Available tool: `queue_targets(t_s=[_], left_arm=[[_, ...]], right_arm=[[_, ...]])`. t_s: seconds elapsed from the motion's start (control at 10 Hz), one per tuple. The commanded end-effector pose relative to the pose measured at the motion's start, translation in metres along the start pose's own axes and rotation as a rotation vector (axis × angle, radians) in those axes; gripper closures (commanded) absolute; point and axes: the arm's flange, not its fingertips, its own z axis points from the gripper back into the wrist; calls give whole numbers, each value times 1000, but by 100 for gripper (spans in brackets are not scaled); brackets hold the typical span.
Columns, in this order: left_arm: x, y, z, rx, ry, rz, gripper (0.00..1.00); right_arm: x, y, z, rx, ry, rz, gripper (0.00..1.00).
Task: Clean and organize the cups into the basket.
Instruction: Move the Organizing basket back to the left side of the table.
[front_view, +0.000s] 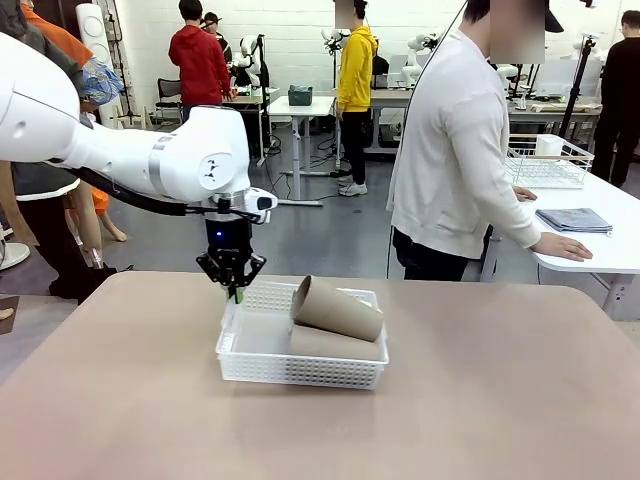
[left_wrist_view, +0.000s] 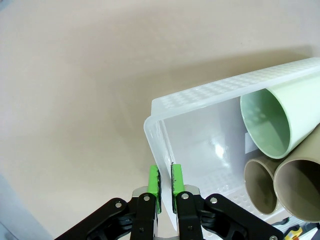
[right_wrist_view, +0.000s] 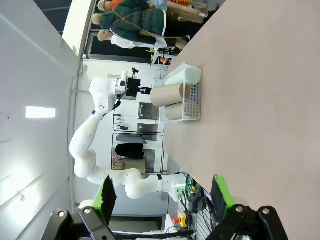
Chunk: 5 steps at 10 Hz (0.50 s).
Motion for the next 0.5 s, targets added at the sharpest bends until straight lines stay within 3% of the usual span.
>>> queue_targets(t_s=[0.0,0.4], left_arm=[[-25,53,8,88,-37,-45,88],[-46,117,10,212,-31,-58,88]], right_arm=[[-2,-2,1,-2,4,1,0],[-2,-2,1,-2,4,1,0]])
